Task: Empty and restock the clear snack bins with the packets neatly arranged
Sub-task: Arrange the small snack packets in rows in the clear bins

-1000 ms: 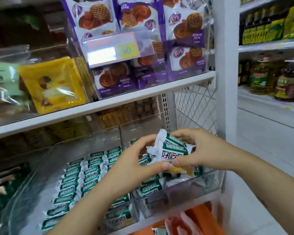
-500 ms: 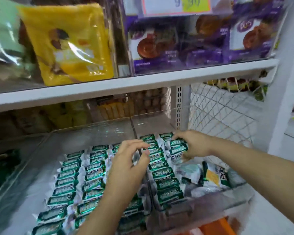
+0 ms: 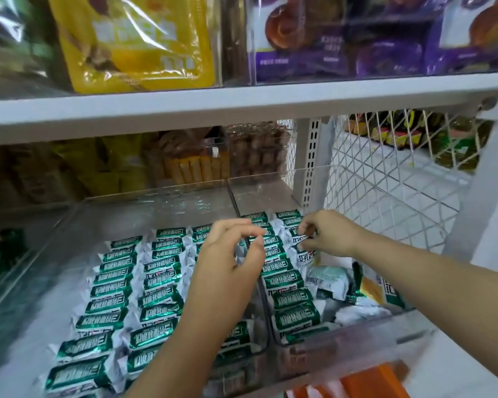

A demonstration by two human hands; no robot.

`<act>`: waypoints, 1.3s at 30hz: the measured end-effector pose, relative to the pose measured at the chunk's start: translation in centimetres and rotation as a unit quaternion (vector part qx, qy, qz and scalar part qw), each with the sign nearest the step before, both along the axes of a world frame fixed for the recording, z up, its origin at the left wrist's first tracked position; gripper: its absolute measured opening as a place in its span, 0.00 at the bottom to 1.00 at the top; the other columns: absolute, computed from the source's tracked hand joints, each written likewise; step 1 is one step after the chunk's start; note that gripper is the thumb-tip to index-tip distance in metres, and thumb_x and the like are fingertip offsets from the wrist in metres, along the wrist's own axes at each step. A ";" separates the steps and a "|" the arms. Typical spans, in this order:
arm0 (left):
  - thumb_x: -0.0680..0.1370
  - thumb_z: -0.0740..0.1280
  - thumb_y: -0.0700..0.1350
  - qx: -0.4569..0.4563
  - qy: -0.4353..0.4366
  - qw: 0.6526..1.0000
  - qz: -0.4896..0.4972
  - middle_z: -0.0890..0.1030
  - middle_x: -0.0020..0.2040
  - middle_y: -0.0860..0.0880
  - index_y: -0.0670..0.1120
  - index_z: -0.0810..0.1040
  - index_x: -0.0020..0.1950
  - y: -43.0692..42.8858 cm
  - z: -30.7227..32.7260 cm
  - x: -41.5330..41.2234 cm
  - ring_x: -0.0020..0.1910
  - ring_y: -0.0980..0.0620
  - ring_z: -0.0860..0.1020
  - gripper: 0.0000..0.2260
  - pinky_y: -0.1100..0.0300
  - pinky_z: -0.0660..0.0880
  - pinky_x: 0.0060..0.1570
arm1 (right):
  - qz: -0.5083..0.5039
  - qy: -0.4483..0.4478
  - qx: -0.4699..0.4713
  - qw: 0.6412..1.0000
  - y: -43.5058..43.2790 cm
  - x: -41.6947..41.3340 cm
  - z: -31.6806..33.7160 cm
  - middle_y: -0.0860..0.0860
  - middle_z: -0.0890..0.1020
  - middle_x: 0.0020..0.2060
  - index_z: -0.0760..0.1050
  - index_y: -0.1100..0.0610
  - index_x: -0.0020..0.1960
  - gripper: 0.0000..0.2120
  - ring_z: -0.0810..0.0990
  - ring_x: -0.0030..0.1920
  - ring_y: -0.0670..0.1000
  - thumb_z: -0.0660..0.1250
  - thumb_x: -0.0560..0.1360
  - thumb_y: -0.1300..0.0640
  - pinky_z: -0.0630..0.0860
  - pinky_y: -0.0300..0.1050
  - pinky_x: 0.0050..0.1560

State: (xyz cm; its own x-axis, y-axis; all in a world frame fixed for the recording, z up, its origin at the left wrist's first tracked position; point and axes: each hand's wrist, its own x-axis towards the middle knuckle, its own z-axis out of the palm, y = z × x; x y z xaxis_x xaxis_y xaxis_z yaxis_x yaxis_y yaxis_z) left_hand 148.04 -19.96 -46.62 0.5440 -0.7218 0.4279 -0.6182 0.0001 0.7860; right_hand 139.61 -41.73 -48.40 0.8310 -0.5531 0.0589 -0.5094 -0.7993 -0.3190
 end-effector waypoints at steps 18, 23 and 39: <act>0.78 0.63 0.47 -0.007 0.038 0.999 0.002 0.73 0.55 0.63 0.58 0.79 0.46 -0.2 -0.3 0.1 0.52 0.68 0.72 0.07 0.80 0.66 0.45 | -0.020 0.069 -0.083 0.994 1.0 -0.6 1.0 0.50 0.74 0.51 0.74 0.53 0.48 0.12 0.76 0.47 0.50 0.71 0.72 0.46 0.75 0.45 0.48; 0.78 0.63 0.47 0.000 0.035 0.999 0.001 0.73 0.54 0.65 0.59 0.78 0.46 -0.3 -0.3 0.1 0.54 0.69 0.72 0.07 0.78 0.66 0.48 | -0.004 0.170 0.023 0.985 1.0 -4.2 4.7 0.49 0.80 0.50 0.76 0.52 0.51 0.15 0.78 0.51 0.50 0.70 0.72 0.42 0.74 0.44 0.53; 0.76 0.68 0.51 0.144 -0.292 0.945 -0.044 0.69 0.61 0.64 0.61 0.71 0.66 -1.2 3.8 -2.9 0.63 0.58 0.68 0.18 0.56 0.63 0.68 | -0.114 -0.266 0.299 0.909 3.7 -10.3 4.6 0.56 0.82 0.36 0.78 0.57 0.46 0.09 0.81 0.32 0.49 0.76 0.69 0.58 0.78 0.46 0.42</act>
